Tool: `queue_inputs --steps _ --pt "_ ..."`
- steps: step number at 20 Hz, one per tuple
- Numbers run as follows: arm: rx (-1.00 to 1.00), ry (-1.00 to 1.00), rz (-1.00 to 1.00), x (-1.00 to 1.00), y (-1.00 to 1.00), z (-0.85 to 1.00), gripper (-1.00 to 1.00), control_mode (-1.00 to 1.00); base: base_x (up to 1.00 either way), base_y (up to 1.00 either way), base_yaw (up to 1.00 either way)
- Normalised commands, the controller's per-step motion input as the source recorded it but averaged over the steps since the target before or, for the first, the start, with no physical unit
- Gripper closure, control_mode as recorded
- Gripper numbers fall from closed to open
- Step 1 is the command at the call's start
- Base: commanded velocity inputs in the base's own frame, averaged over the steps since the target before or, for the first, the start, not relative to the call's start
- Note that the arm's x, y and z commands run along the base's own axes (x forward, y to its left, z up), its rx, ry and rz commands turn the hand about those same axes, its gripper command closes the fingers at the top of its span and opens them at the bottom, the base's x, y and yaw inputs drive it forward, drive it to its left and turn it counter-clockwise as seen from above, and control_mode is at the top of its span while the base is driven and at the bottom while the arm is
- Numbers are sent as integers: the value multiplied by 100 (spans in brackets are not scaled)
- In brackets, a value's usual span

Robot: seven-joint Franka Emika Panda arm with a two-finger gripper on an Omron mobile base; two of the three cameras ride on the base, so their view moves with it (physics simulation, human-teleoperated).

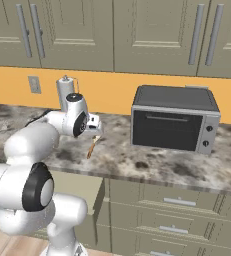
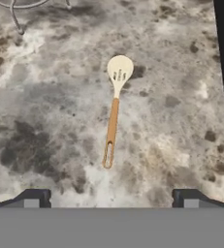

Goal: Organize the utensils by type. Pick up the wooden spoons from the counter and place them in the open cabinet. Then pick up the metallic utensils from the counter and place them in the open drawer.

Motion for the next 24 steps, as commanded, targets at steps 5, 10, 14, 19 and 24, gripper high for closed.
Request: queue_inputs --steps 5,10,14,19,24 --pt "0 0 0 49 0 -44 -100 -100 0 0 0" --pt "0 2 0 46 0 -34 -100 -100 0 0 0" --pt "0 2 0 44 2 -34 -100 -100 0 0 0" --pt "0 1 0 42 6 -35 -100 -100 0 0 0" --pt "0 3 0 27 2 -38 -100 -100 0 0 0"
